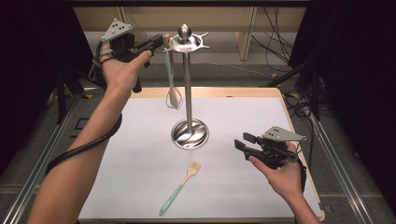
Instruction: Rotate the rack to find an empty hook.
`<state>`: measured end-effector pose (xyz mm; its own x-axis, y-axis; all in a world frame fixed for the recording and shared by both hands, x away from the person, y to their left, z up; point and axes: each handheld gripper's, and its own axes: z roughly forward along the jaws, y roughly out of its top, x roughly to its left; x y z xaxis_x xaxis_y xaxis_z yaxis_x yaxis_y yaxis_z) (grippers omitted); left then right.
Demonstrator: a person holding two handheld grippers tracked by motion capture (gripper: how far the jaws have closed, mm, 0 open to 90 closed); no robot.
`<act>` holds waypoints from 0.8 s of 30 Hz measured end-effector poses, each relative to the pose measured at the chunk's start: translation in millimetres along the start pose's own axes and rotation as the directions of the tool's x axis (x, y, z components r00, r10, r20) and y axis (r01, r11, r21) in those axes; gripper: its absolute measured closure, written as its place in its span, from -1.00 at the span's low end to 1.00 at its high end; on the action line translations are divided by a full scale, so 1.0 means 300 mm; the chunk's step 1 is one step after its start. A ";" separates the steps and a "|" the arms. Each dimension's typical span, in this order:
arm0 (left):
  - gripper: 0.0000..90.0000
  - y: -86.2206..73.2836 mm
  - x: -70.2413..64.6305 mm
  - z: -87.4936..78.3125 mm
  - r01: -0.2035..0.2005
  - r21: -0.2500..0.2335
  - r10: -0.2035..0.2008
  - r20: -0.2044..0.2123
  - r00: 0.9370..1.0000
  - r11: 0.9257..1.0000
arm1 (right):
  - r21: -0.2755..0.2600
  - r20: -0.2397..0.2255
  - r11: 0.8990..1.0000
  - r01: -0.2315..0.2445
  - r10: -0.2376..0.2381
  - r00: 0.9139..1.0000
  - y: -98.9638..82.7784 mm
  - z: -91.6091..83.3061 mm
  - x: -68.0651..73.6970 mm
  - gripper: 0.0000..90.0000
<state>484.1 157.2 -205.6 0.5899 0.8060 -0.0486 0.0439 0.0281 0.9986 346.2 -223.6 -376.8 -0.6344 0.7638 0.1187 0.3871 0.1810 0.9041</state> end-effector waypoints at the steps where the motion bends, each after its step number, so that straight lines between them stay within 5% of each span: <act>1: 0.99 0.000 0.000 0.001 0.000 0.001 0.000 -0.001 1.000 1.000 | -0.011 0.002 1.000 0.017 -0.017 1.000 -0.001 0.002 -0.004 0.21; 5: 0.99 -0.003 -0.005 -0.001 0.019 0.007 -0.019 -0.003 1.000 1.000 | -0.013 0.009 1.000 -0.022 0.022 1.000 -0.003 0.002 0.006 0.21; 7: 0.99 -0.006 0.000 -0.004 -0.008 -0.009 0.008 -0.002 1.000 1.000 | -0.007 -0.001 1.000 -0.009 0.009 1.000 -0.003 0.003 0.002 0.21; 11: 0.95 -0.018 -0.009 -0.033 0.006 -0.011 -0.006 0.001 1.000 1.000 | -0.007 0.002 1.000 -0.002 0.002 1.000 -0.005 -0.001 0.001 0.21; 14: 0.84 -0.035 -0.011 -0.095 -0.009 -0.017 0.009 0.000 1.000 1.000 | -0.016 0.004 1.000 0.011 -0.011 1.000 -0.006 -0.007 -0.011 0.21; 16: 0.76 -0.048 -0.012 -0.125 0.000 -0.013 0.000 0.010 1.000 1.000 | -0.004 0.013 1.000 -0.025 0.025 1.000 -0.008 -0.012 -0.009 0.21; 17: 0.70 -0.056 -0.013 -0.140 0.002 -0.010 -0.002 0.009 1.000 1.000 | -0.031 0.027 0.999 0.013 -0.013 1.000 -0.011 -0.007 -0.019 0.21; 19: 0.60 -0.071 -0.009 -0.165 -0.029 -0.002 0.029 0.002 1.000 1.000 | -0.016 0.014 1.000 0.005 -0.005 1.000 -0.011 -0.010 -0.023 0.21; 23: 0.50 -0.111 -0.030 -0.216 0.008 0.032 -0.008 0.005 1.000 0.999 | 0.004 0.015 0.999 -0.045 0.045 0.999 -0.011 -0.017 -0.012 0.21; 24: 0.48 -0.122 -0.038 -0.227 0.021 0.045 -0.021 0.009 1.000 0.999 | -0.009 0.014 1.000 -0.026 0.027 1.000 -0.012 -0.017 -0.016 0.21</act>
<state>420.9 187.3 -240.2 0.5958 0.8001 -0.0697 0.0919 0.0183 0.9956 344.5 -231.1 -378.6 -0.6144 0.7770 0.1369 0.3980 0.1554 0.9041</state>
